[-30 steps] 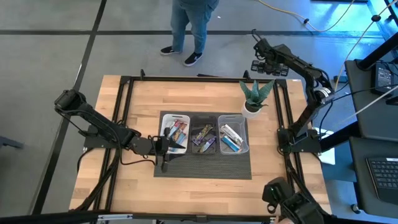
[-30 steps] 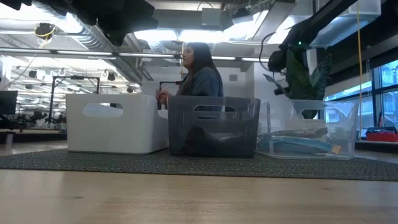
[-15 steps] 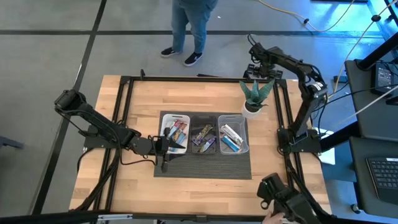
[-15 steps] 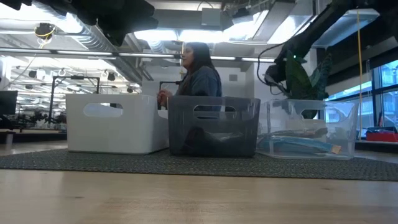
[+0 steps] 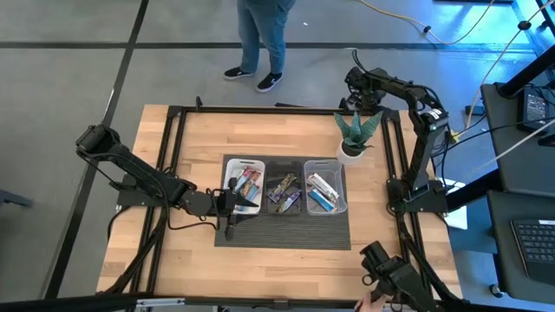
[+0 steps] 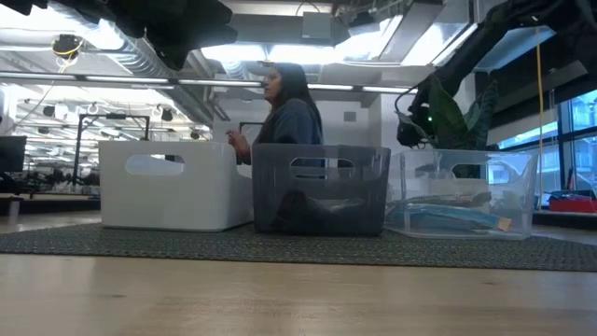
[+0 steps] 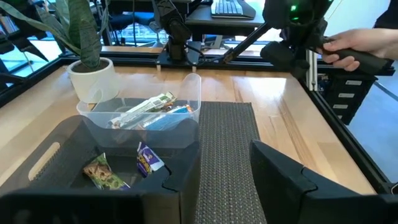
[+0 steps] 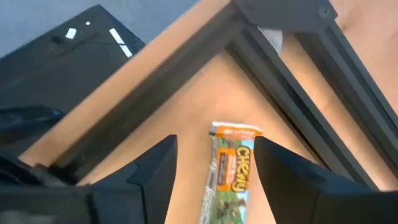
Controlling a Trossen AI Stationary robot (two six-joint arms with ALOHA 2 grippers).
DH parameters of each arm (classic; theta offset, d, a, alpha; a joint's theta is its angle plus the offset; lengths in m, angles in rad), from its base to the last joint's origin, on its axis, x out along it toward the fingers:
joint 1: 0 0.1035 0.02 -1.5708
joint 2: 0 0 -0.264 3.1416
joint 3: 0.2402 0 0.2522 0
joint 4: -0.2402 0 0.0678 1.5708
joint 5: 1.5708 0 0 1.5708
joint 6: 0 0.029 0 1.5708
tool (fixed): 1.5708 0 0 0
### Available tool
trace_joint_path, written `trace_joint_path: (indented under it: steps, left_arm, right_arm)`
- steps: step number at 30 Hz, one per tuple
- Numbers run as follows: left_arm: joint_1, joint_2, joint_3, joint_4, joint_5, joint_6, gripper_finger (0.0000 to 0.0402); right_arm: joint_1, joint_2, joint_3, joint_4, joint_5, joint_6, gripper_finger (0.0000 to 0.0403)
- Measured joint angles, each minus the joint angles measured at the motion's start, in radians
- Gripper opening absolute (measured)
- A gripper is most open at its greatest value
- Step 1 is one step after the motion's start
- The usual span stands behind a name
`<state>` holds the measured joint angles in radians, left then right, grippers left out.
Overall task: Pick and place Granola Bars by type
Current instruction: Put the yellow granola bar into the transparent bin
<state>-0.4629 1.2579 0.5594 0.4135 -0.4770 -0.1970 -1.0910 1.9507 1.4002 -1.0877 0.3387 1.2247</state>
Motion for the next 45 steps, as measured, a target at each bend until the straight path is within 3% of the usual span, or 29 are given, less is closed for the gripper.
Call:
trace_joint_path:
  steps: [12,19,45]
  left_arm:
    - [0.000,0.000,0.000,0.000,0.000,-0.002,0.0128]
    - [0.000,0.000,0.000,0.000,0.000,-0.002,0.0128]
    - [0.000,0.000,0.000,0.005,0.000,0.001,0.0128]
  right_arm:
    - [0.018,-0.001,-0.072,-0.007,-0.004,0.182,0.0216]
    - [0.017,0.000,-0.181,0.134,-0.039,0.185,0.0216]
    - [0.030,0.000,-0.179,0.161,-0.027,0.181,0.0216]
